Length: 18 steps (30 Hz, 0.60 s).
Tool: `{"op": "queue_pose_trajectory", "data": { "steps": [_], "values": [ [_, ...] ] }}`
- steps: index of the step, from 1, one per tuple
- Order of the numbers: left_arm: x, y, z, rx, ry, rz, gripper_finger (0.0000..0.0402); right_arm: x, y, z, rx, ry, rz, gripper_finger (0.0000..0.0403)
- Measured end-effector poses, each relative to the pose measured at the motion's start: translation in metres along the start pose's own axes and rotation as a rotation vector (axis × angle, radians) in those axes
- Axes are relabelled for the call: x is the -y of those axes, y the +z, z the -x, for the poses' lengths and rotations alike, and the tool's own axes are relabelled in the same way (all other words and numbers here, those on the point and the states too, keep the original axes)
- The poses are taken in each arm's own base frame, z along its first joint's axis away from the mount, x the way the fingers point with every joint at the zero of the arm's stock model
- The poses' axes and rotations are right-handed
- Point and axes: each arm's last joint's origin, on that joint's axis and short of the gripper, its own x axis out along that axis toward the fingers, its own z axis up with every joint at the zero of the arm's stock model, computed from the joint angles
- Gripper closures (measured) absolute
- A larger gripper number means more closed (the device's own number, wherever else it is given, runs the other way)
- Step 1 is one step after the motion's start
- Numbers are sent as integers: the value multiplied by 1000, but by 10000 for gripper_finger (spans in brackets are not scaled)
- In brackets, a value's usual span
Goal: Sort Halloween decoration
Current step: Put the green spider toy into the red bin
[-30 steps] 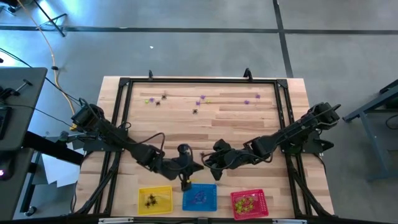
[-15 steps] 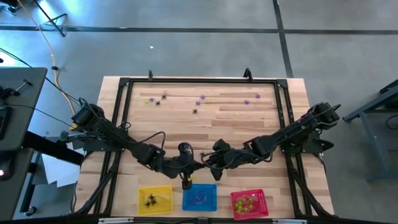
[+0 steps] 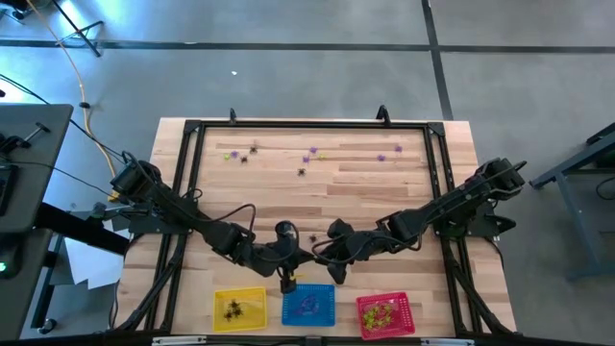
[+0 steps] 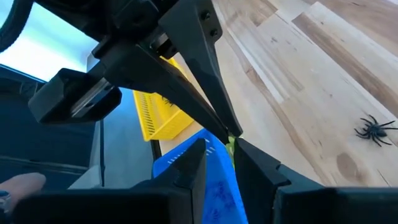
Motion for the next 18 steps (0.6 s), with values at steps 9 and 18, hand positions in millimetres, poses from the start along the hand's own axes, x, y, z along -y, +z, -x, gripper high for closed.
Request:
{"op": "queue_pose_trajectory", "data": {
  "steps": [9,18],
  "values": [
    [4,13,1,36,-10,-40,402,0,0,0,-2,2,0,324],
    [6,18,2,51,-11,-56,402,0,0,0,-8,3,1,325]
  ]
}}
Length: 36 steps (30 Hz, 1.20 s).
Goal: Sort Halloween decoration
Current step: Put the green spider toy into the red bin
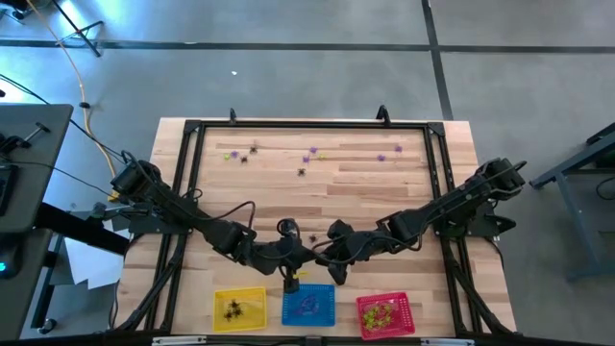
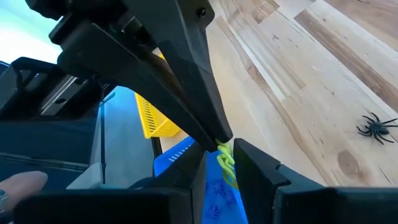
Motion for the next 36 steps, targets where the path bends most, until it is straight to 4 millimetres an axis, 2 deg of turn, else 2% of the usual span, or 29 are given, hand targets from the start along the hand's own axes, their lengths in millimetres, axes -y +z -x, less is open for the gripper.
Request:
{"op": "queue_pose_trajectory", "data": {
  "steps": [4,8,15,27,30,36],
  "values": [
    [0,0,0,0,2,0,402,0,0,0,0,0,18,340],
    [-1,0,0,6,21,-17,402,0,0,0,-3,-1,45,390],
    [0,0,1,14,29,-1,396,0,0,0,1,-2,60,399],
    [7,-2,5,22,35,-87,292,1,-2,0,-9,-12,33,402],
    [7,-3,10,-10,39,-134,276,2,-15,3,-80,-68,-19,402],
    [3,-6,20,-85,47,-57,276,-1,-61,18,-400,-181,-182,402]
  ]
}}
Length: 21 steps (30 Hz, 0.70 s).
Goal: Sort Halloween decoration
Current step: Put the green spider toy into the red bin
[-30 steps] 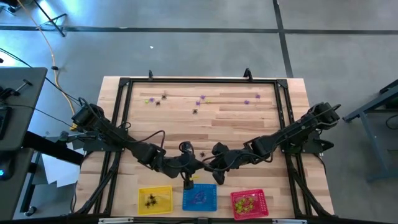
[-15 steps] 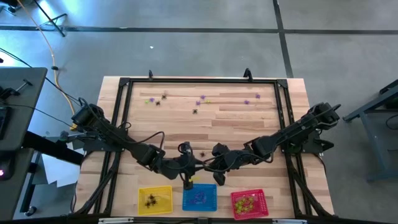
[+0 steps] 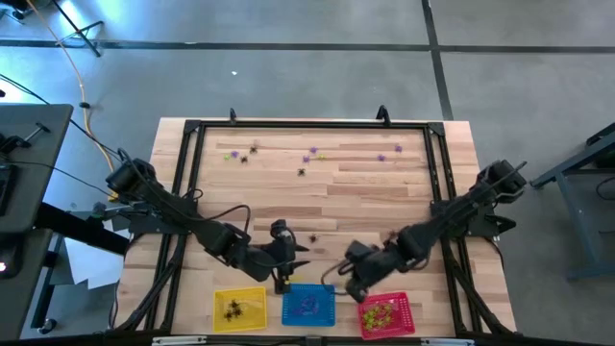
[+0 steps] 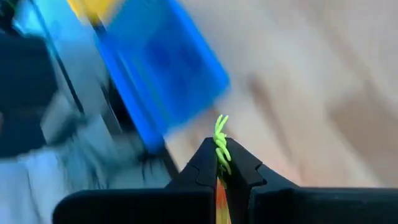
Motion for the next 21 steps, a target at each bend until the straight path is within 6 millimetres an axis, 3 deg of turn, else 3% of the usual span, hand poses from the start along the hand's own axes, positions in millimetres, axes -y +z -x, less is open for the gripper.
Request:
{"op": "queue_pose_trajectory", "data": {
  "steps": [4,11,21],
  "values": [
    [1,-6,4,-66,-28,23,281,0,-27,1,-183,-37,-83,402],
    [7,-15,9,-134,-41,29,282,-10,-54,4,-284,2,-126,402],
    [10,-22,12,-220,-122,8,283,-9,-52,3,-152,-37,-320,361]
  ]
}}
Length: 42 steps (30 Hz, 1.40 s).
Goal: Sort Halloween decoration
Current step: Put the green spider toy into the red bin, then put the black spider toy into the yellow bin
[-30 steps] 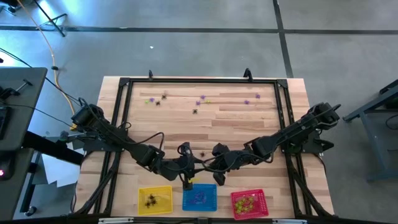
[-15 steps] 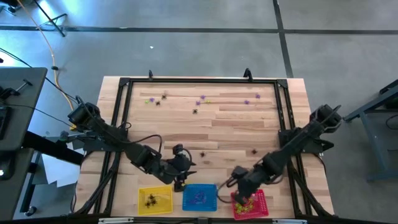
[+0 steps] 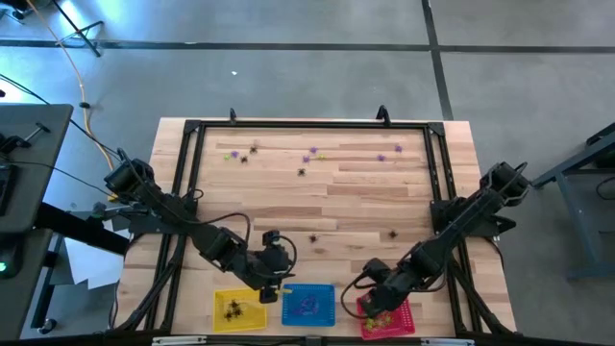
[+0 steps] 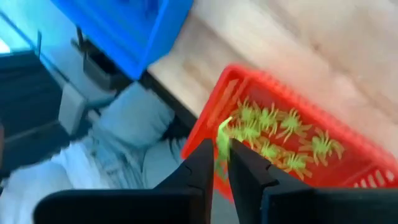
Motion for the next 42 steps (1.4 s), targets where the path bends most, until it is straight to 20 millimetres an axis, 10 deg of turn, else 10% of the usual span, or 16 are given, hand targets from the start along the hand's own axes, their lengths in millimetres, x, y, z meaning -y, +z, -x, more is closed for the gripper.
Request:
{"op": "queue_pose_trajectory", "data": {
  "steps": [18,29,42],
  "values": [
    [-6,-8,0,-64,79,-97,283,12,-6,1,-77,-131,-70,320],
    [-40,2,-12,-124,157,-77,283,48,43,23,-18,-515,86,320],
    [-61,3,-16,-200,178,-42,283,117,93,0,-80,-634,201,320]
  ]
}}
